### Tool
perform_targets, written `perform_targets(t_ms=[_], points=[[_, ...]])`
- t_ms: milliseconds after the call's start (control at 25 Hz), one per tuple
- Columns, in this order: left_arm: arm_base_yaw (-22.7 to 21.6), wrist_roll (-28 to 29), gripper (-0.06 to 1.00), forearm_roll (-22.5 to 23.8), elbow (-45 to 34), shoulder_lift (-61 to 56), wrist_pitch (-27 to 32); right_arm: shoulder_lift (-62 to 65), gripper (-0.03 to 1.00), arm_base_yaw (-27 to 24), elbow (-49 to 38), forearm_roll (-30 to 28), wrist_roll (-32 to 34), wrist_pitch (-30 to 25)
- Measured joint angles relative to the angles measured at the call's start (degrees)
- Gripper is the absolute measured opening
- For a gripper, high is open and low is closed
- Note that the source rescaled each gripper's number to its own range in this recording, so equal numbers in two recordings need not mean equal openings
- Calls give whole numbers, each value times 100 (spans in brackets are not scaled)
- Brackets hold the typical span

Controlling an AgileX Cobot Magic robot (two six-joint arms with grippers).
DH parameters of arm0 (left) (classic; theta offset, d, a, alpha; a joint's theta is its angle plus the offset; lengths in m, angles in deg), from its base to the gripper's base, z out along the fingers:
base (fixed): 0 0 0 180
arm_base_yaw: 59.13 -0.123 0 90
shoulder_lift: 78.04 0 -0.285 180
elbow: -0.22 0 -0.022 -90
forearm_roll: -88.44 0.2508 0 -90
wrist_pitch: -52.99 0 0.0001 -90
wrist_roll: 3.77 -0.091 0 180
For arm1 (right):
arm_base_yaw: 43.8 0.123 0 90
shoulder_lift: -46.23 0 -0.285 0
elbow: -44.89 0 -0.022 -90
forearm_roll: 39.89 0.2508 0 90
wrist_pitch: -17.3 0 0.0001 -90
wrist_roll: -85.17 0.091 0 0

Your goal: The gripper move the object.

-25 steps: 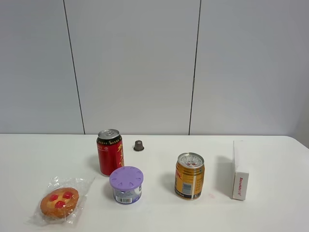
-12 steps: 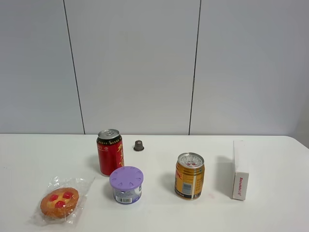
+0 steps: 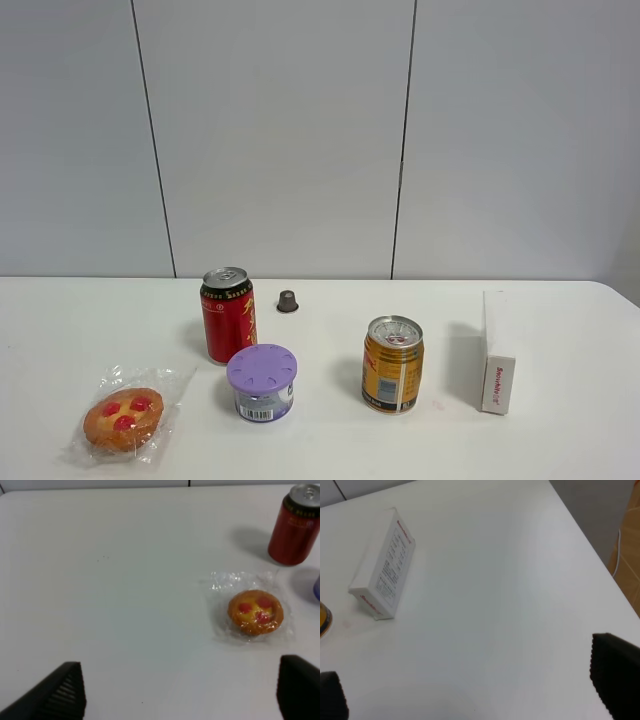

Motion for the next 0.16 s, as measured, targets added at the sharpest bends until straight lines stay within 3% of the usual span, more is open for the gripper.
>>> perform_targets(t_ms=[160], points=[[0, 0, 100, 0, 0, 0, 0, 0, 99, 0, 0, 0, 0, 0]])
